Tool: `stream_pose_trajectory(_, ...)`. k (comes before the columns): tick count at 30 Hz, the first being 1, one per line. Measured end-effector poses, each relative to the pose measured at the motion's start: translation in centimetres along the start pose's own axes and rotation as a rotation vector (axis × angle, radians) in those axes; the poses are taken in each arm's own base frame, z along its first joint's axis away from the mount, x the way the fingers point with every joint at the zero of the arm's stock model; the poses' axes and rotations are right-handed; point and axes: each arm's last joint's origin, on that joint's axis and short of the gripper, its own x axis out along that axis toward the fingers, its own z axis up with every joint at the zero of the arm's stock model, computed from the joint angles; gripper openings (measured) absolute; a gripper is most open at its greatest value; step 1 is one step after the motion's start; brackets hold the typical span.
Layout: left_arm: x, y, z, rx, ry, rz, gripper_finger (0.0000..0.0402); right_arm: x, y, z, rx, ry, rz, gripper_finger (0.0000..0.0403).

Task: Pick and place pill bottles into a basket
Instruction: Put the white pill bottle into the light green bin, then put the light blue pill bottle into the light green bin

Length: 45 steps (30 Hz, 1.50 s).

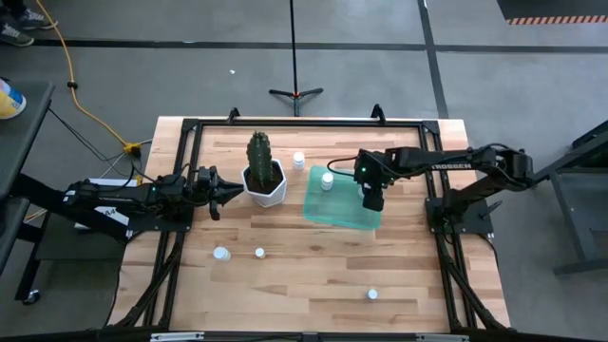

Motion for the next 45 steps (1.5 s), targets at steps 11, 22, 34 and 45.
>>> stream_pose_trajectory(11,0.0,0.0,0.0,0.0,0.0,0.0,0.0097,-1.1,-0.3,1.3,0.038,-0.06,-0.087,0.0271)
stream_pose_trajectory(22,0.0,0.0,0.0,0.0,0.0,0.0,0.0097,-8.1,1.5,4.8,0.076,-0.416,0.063,0.0267)
stream_pose_trajectory(34,0.0,0.0,0.0,0.0,0.0,0.0,0.0097,-10.6,14.3,1.1,-0.193,-0.426,0.321,0.0258)
stream_pose_trajectory(45,0.0,0.0,0.0,0.0,0.0,0.0,0.0097,-10.5,21.4,-3.4,-0.374,-0.351,0.426,0.0259)
